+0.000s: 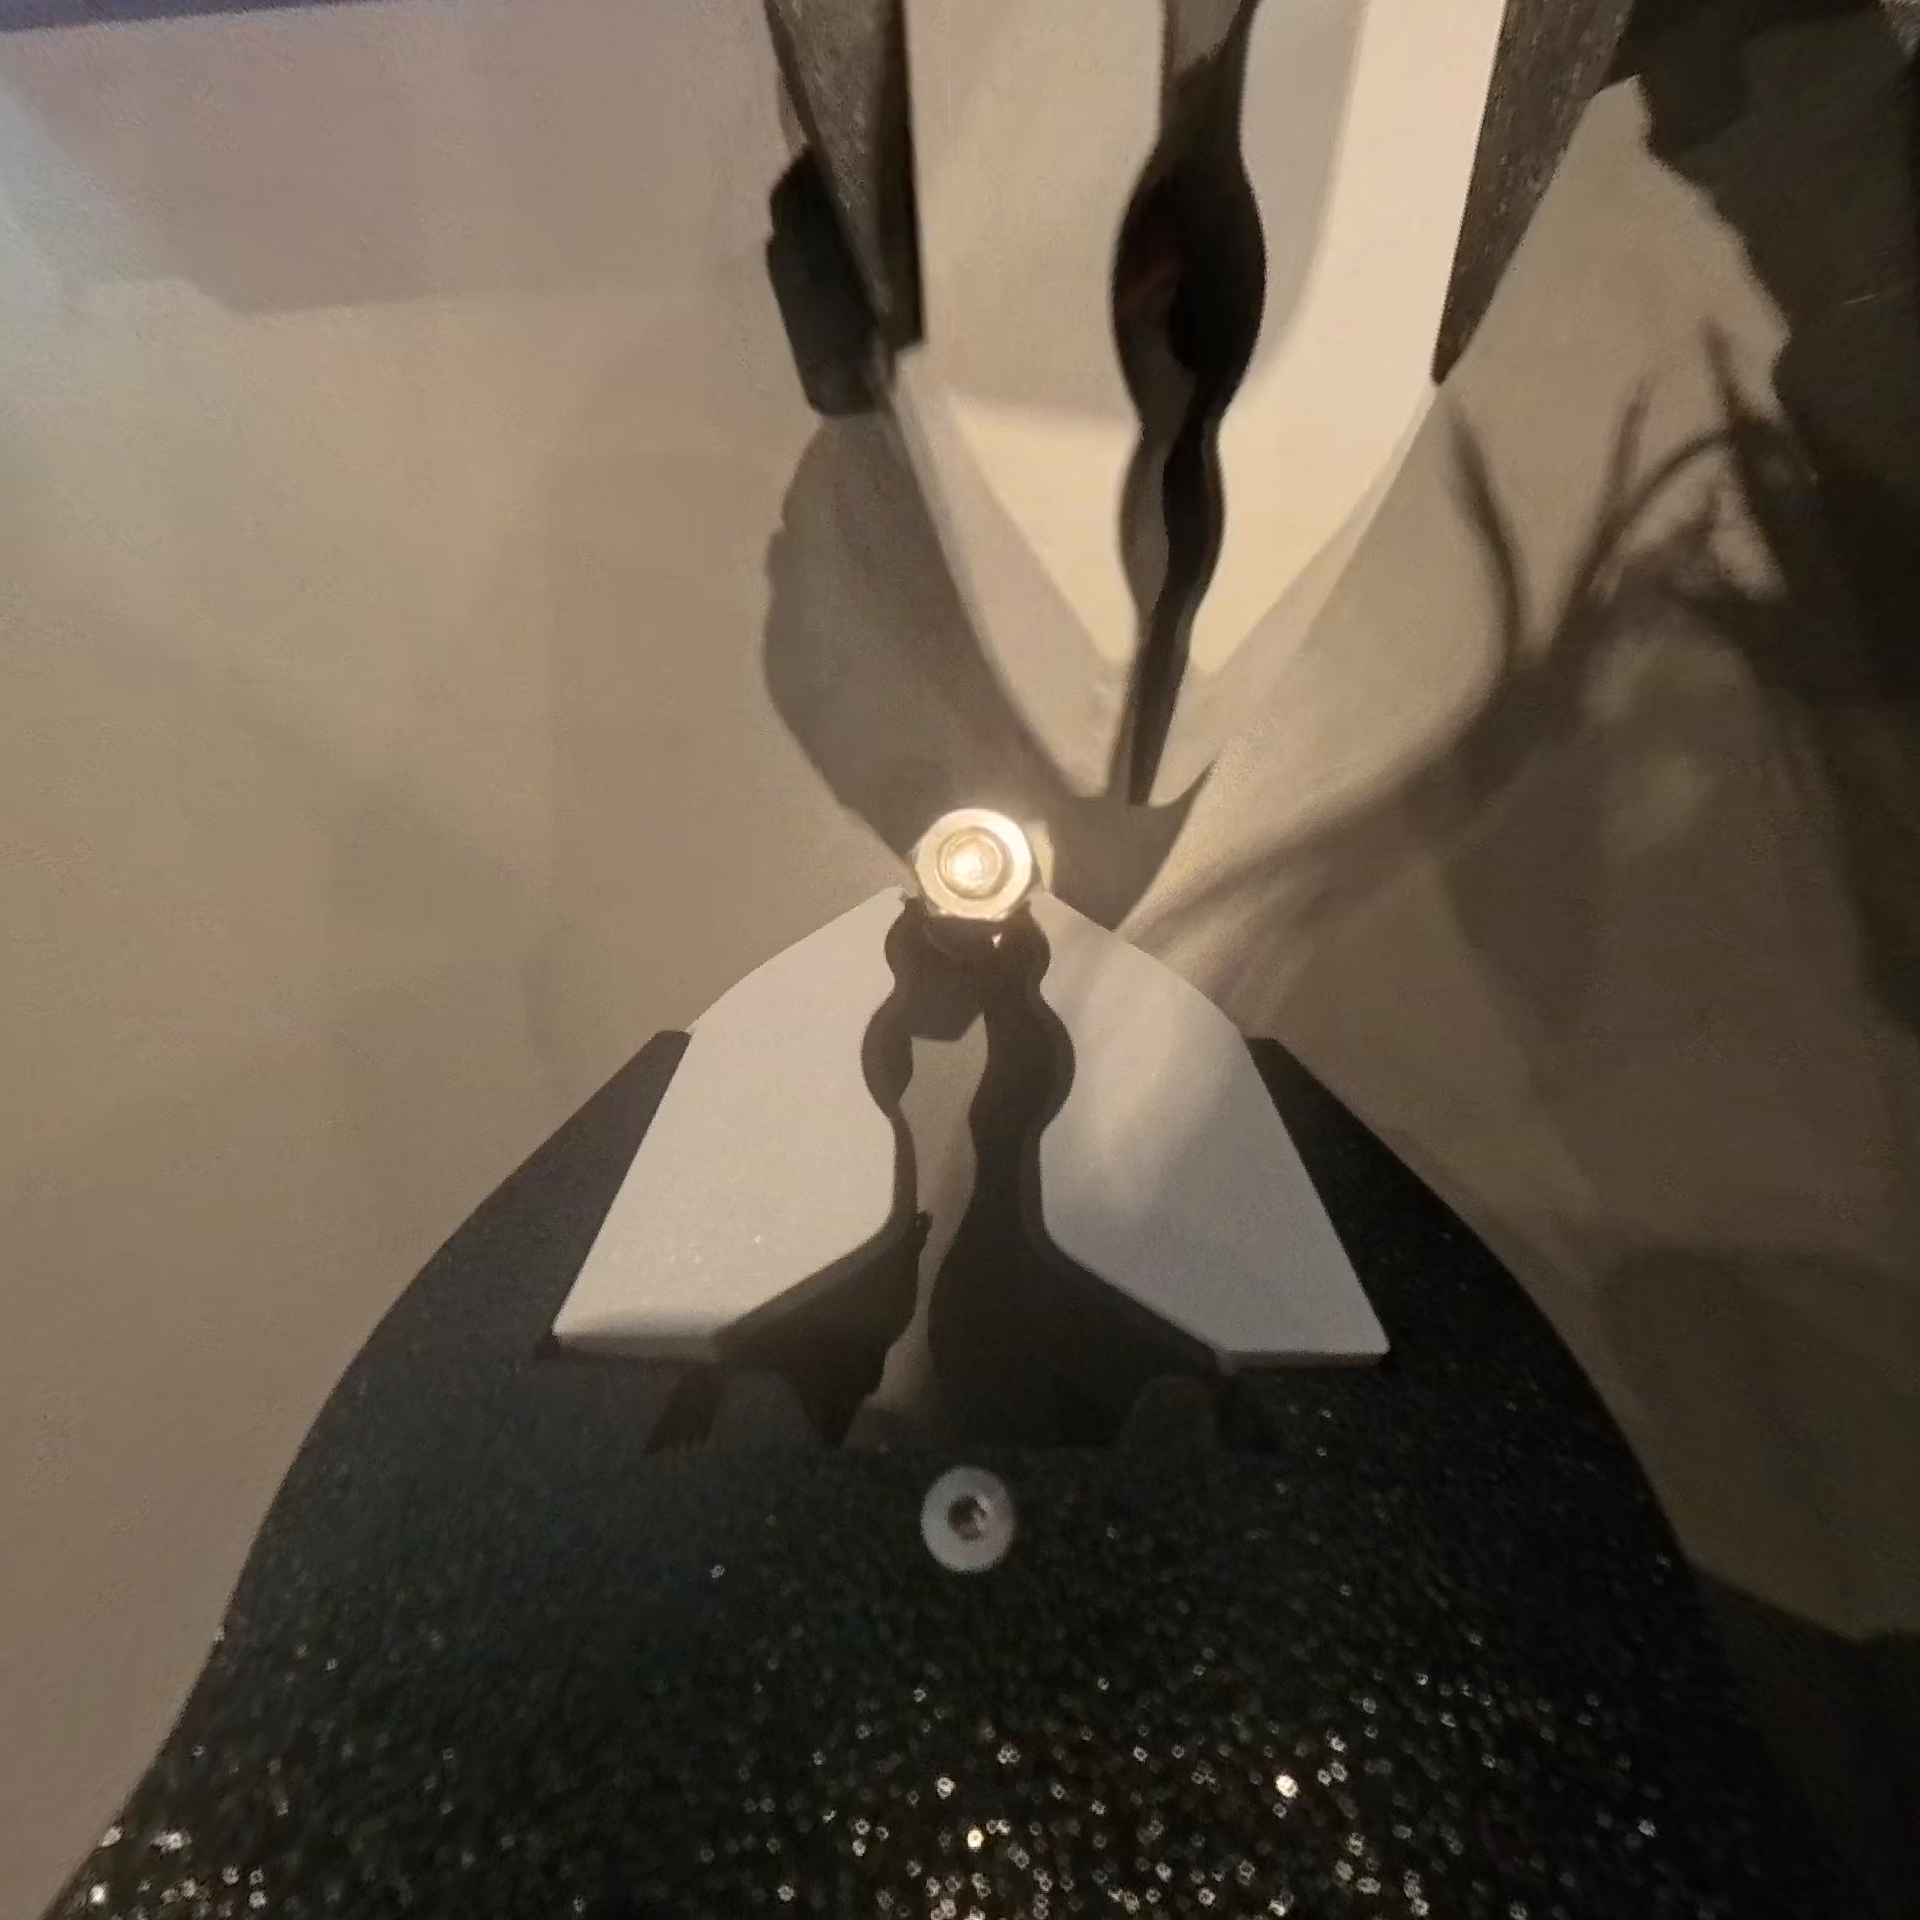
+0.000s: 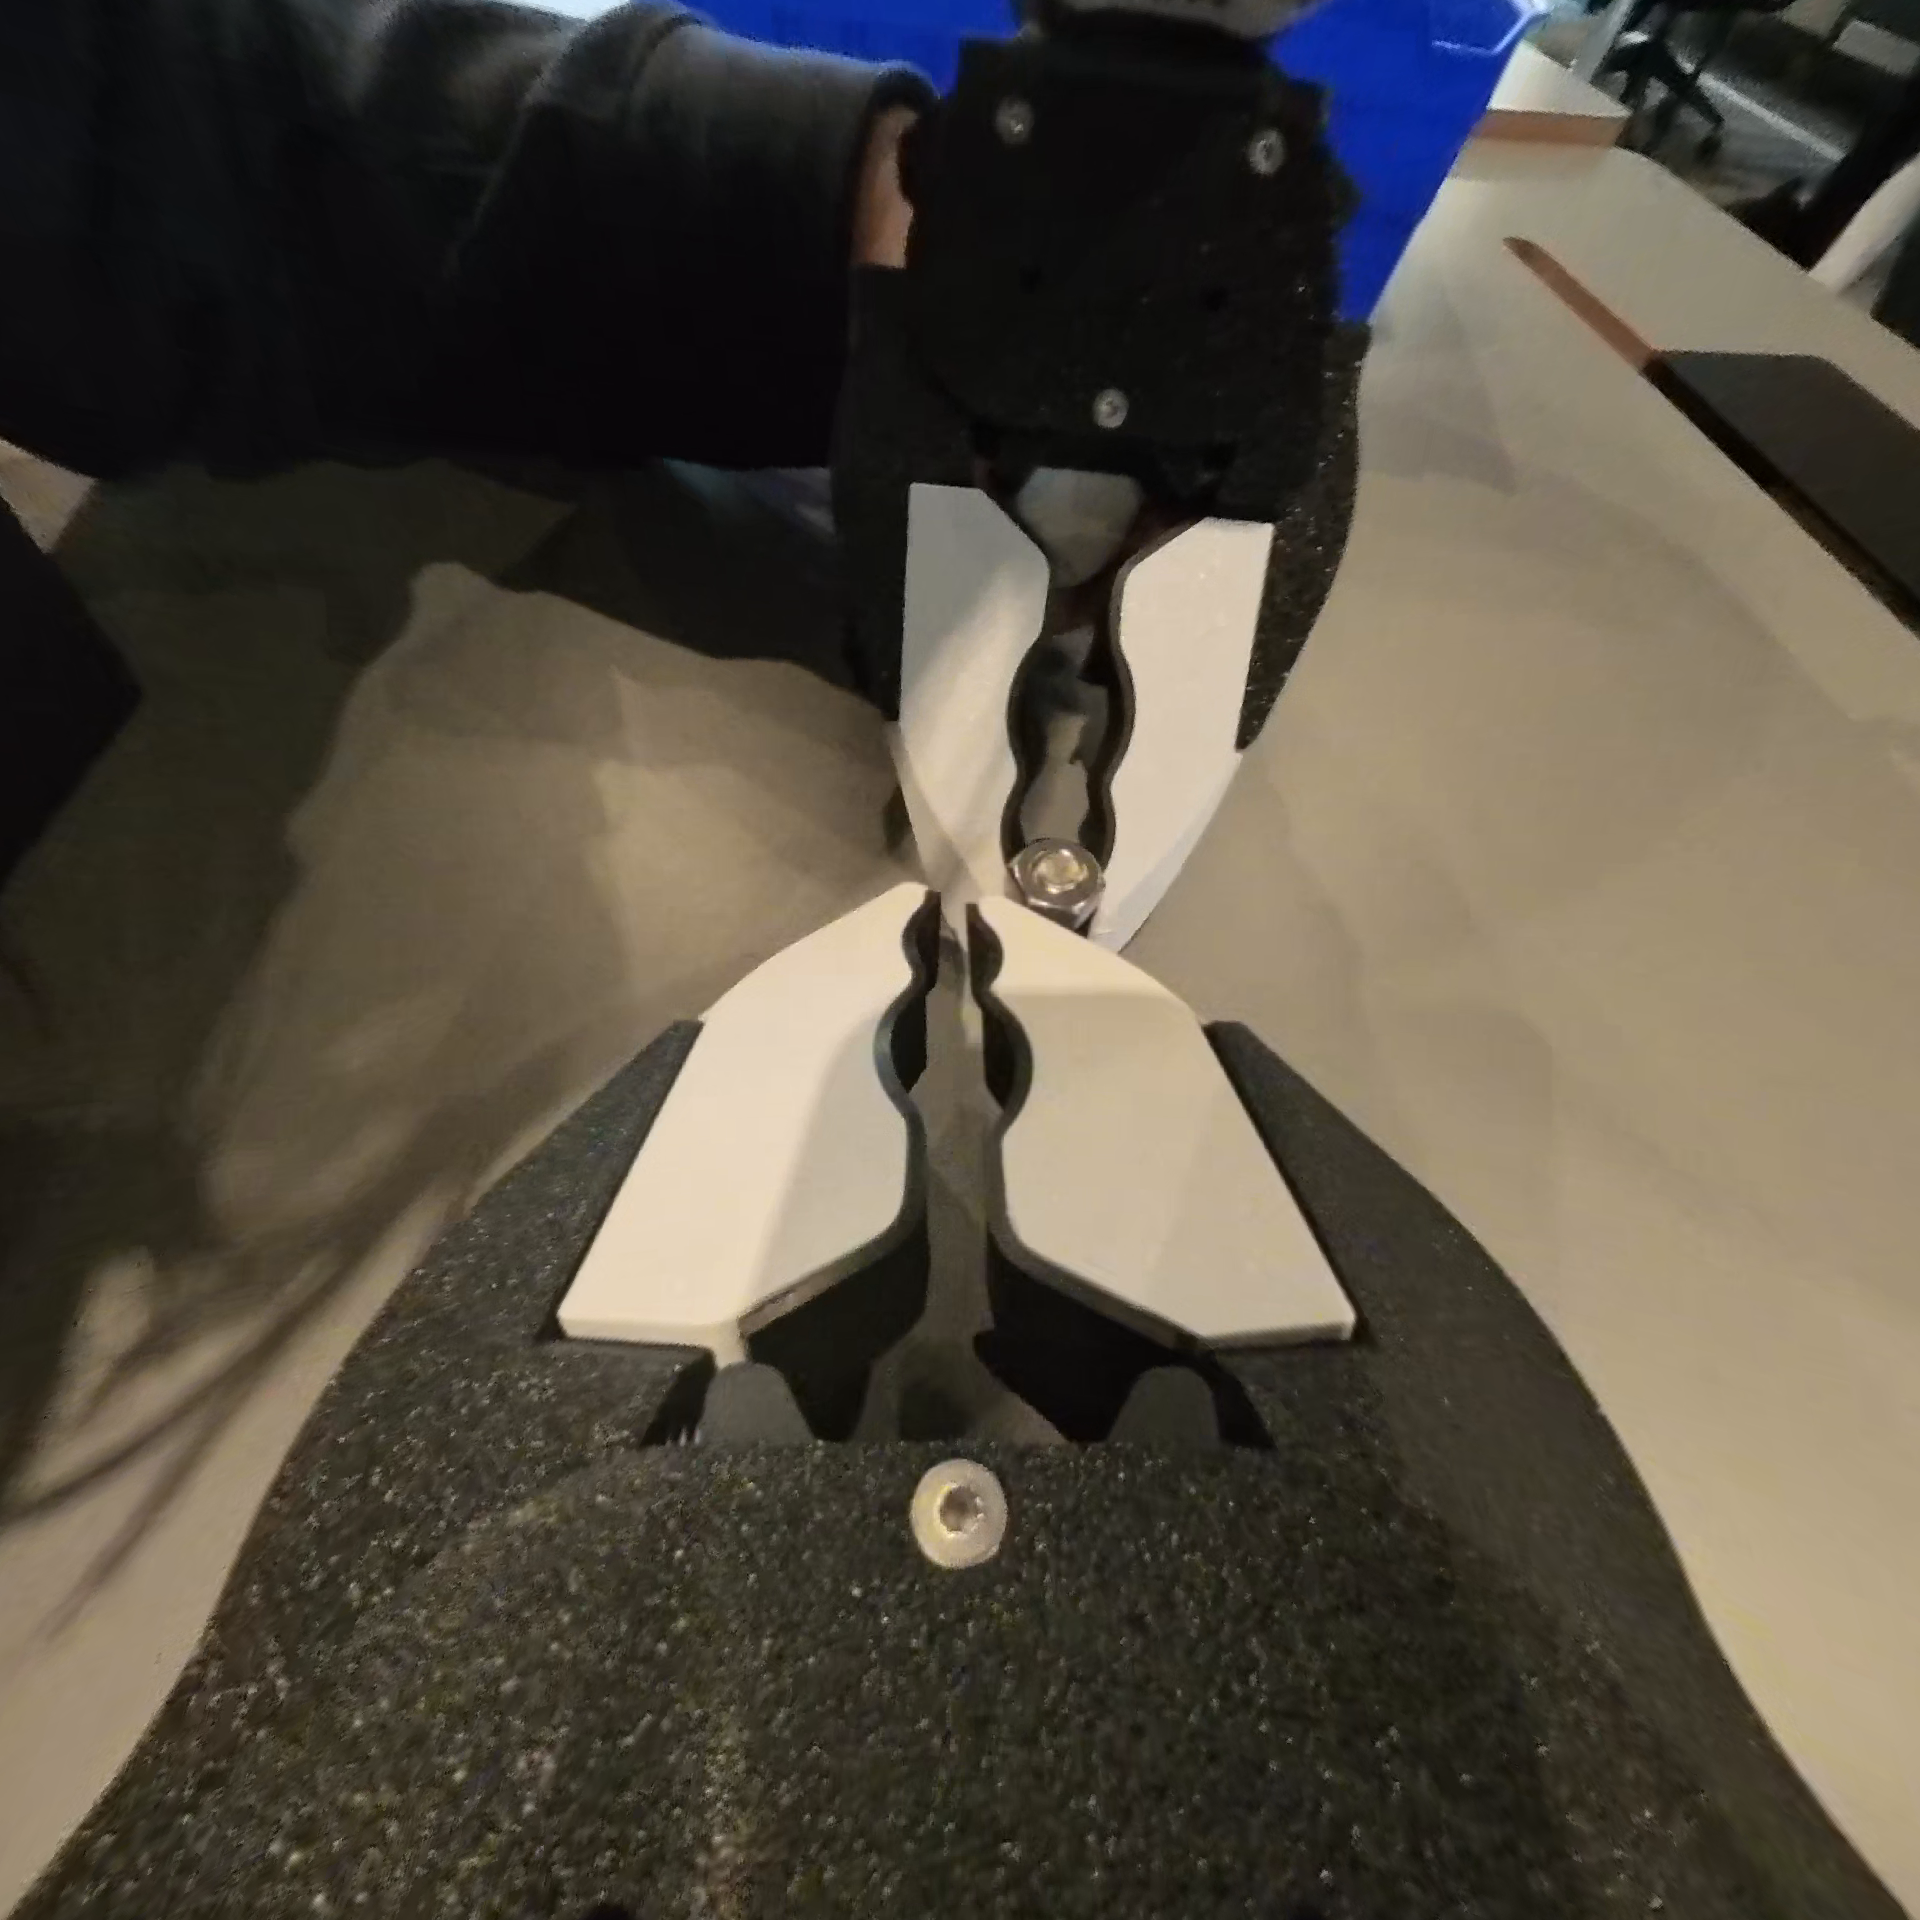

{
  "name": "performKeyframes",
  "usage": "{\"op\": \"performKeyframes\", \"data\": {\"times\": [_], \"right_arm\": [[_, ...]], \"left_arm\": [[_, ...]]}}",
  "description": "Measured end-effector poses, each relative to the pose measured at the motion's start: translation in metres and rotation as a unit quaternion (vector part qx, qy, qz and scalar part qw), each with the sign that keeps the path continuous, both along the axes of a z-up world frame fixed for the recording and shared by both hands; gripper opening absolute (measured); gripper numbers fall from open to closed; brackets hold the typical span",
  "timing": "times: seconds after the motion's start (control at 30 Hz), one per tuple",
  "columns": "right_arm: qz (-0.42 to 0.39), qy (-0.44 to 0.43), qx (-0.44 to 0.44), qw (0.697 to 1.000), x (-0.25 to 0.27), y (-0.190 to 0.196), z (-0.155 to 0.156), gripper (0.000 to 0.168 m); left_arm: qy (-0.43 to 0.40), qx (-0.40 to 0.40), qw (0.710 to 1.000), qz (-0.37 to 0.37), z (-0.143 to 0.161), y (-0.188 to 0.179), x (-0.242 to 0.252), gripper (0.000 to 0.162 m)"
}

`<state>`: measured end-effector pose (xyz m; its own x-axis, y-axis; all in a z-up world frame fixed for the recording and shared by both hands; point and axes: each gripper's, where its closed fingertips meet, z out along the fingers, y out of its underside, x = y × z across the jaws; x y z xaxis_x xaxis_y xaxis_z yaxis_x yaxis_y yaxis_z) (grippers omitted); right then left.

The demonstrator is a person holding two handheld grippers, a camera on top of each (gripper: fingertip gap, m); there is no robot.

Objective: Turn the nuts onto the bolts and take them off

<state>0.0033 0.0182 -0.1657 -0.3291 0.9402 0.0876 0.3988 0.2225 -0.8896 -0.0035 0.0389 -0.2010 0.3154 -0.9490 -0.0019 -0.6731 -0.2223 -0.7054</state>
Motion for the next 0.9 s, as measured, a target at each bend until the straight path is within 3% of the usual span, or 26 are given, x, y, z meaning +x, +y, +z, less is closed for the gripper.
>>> {"op": "performKeyframes", "data": {"times": [0.17,0.27,0.33,0.4,0.57,0.73,0.87,0.9], "right_arm": [[-0.039,0.002,0.009,0.999,-0.005,0.012,0.000,0.030],[-0.035,-0.009,0.021,0.999,-0.006,0.010,-0.004,0.032],[-0.020,-0.010,0.024,0.999,-0.005,0.006,-0.005,0.027],[0.007,-0.005,0.003,1.000,0.001,0.000,-0.002,0.000],[-0.041,0.009,-0.013,0.999,-0.002,0.014,0.003,0.025],[-0.038,-0.005,0.000,0.999,-0.006,0.012,-0.002,0.034],[0.008,-0.005,-0.006,1.000,0.000,-0.001,-0.001,0.004],[0.007,-0.002,-0.007,1.000,0.000,-0.001,0.000,0.005]], "left_arm": [[0.000,-0.001,1.000,0.000,0.000,0.000,0.000,0.016],[0.000,-0.001,1.000,0.000,0.000,0.000,0.000,0.016],[0.000,-0.001,1.000,-0.001,0.000,0.000,0.000,0.016],[0.000,0.000,1.000,-0.001,0.000,0.000,0.000,0.016],[0.000,-0.001,1.000,-0.001,0.000,0.000,0.000,0.016],[0.000,-0.001,1.000,-0.001,0.000,0.000,0.000,0.016],[0.000,0.000,1.000,-0.001,0.000,0.000,0.000,0.016],[0.000,0.000,1.000,-0.001,0.000,0.000,0.000,0.016]]}}
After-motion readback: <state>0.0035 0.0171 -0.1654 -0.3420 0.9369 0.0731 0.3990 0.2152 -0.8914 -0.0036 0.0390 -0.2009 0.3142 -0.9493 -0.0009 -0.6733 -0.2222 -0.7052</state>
